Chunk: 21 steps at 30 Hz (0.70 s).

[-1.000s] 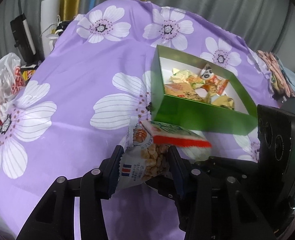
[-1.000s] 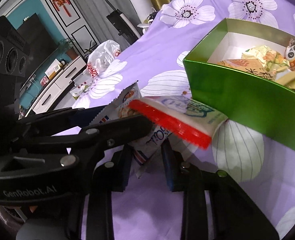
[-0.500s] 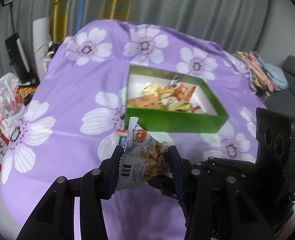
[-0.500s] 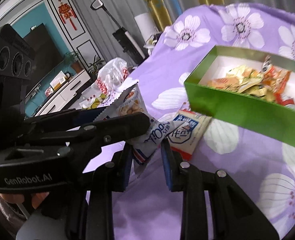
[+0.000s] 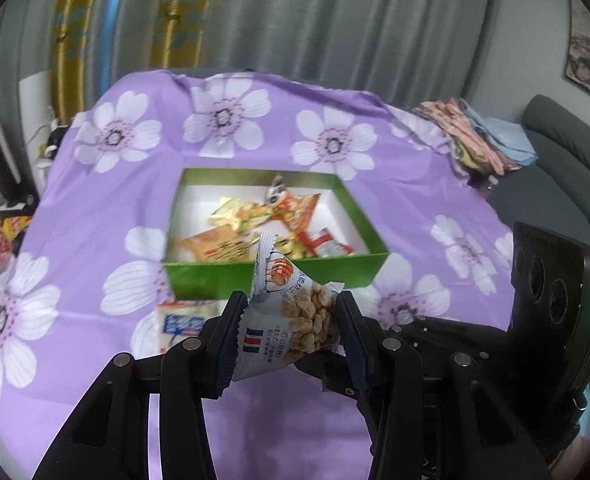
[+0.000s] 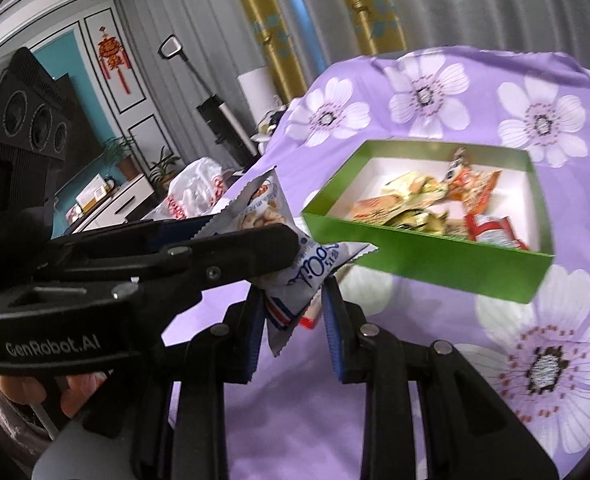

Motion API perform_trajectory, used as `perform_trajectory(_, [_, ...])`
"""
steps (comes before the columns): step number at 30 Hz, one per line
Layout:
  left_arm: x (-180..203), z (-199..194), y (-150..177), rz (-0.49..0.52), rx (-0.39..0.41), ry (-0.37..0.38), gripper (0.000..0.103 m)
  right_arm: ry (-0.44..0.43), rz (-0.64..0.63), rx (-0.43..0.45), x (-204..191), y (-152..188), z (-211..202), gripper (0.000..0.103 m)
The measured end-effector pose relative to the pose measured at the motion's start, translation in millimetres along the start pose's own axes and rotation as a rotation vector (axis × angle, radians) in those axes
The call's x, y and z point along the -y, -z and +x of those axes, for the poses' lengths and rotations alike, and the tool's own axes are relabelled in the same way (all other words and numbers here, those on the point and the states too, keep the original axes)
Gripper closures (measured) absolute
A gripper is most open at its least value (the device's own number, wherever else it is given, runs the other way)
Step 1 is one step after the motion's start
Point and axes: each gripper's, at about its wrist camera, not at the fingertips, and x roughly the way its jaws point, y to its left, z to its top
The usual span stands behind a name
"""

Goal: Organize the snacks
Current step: 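Lift the peanut bag with the left tool and carry it over the green box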

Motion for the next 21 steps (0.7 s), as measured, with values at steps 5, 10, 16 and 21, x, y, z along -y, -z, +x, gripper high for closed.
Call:
perform_trajectory(5, [10, 10, -12, 0.011, 0.004, 0.037, 0.057, 0.030, 0.012, 0.027, 13, -7, -7, 0.075])
perform_trajectory(10, [14, 21, -23, 0.003, 0.002, 0.067, 0.057, 0.064, 0.010, 0.043, 26, -15, -8, 0.075])
perform_trajectory(16, [14, 36, -42, -0.004, 0.005, 0.089, 0.057, 0.090, -0.001, 0.054, 39, -30, -3, 0.075])
perform_trajectory(21, [12, 49, -54, -0.008, 0.005, 0.098, 0.057, 0.097, 0.000, 0.058, 52, -42, 5, 0.075])
